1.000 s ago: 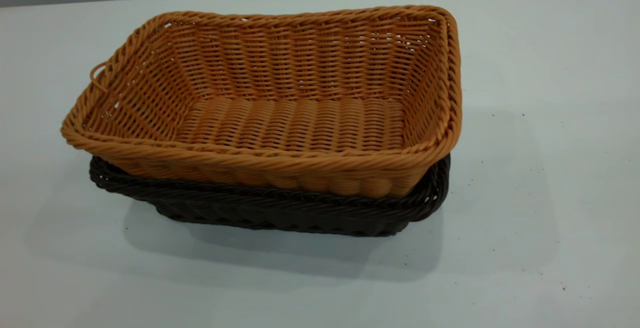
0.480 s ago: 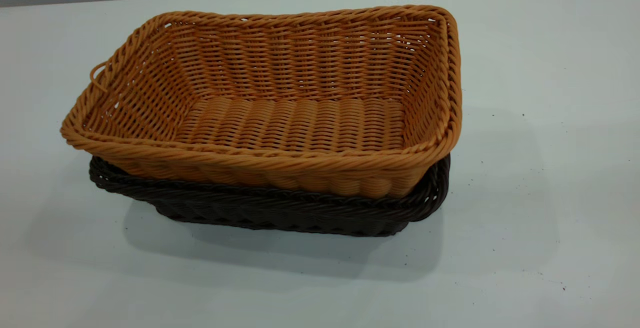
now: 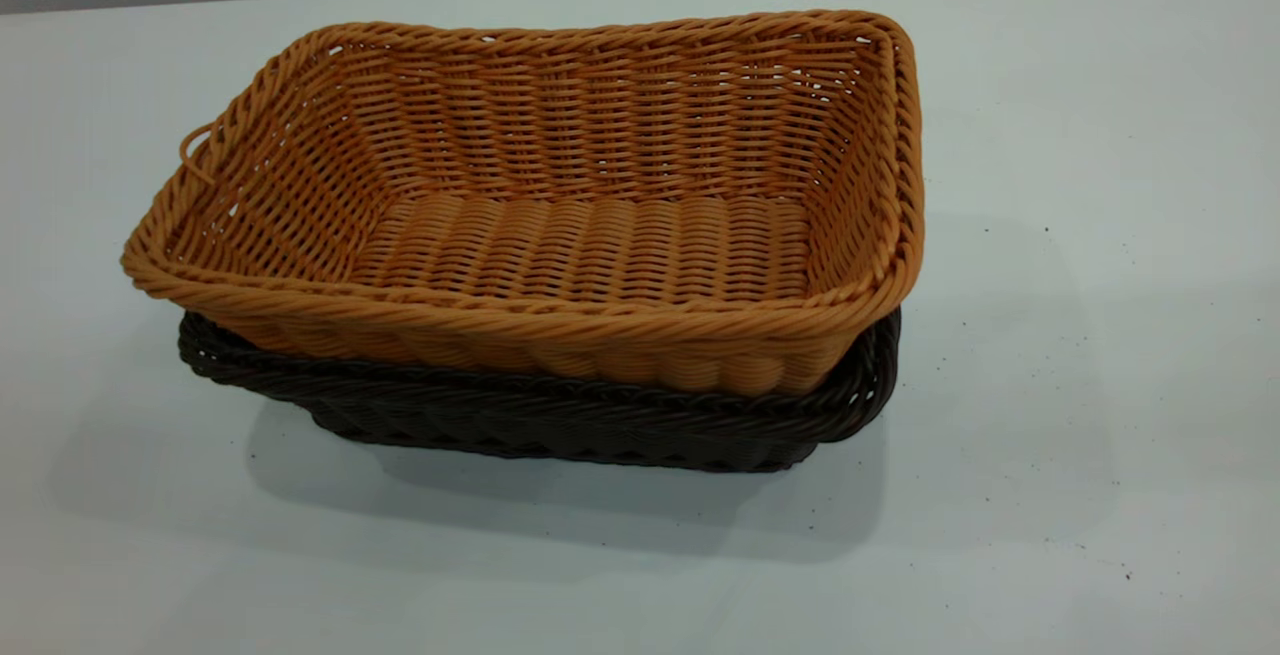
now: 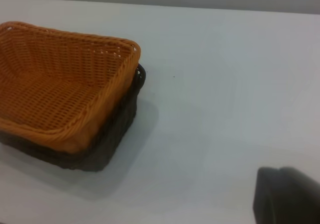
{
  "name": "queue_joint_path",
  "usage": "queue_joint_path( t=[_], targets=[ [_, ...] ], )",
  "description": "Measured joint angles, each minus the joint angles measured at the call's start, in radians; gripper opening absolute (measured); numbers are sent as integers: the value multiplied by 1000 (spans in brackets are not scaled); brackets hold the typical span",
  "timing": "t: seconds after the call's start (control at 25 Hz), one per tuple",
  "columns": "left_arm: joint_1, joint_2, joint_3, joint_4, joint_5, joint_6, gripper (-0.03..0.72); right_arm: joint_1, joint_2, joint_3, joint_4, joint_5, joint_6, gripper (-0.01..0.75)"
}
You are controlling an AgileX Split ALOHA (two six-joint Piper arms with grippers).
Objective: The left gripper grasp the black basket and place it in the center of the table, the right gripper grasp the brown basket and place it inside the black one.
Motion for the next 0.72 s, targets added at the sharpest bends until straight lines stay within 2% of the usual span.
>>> queue_joint_path(
  t=[0.32,0.72],
  targets=[
    [0,0,12,23,0,-23,-1,0,0,-1,5,2,-2,6],
    [0,-8,130,15,-50,-30,-1,1,0,-1,6,3,-2,6]
  ],
)
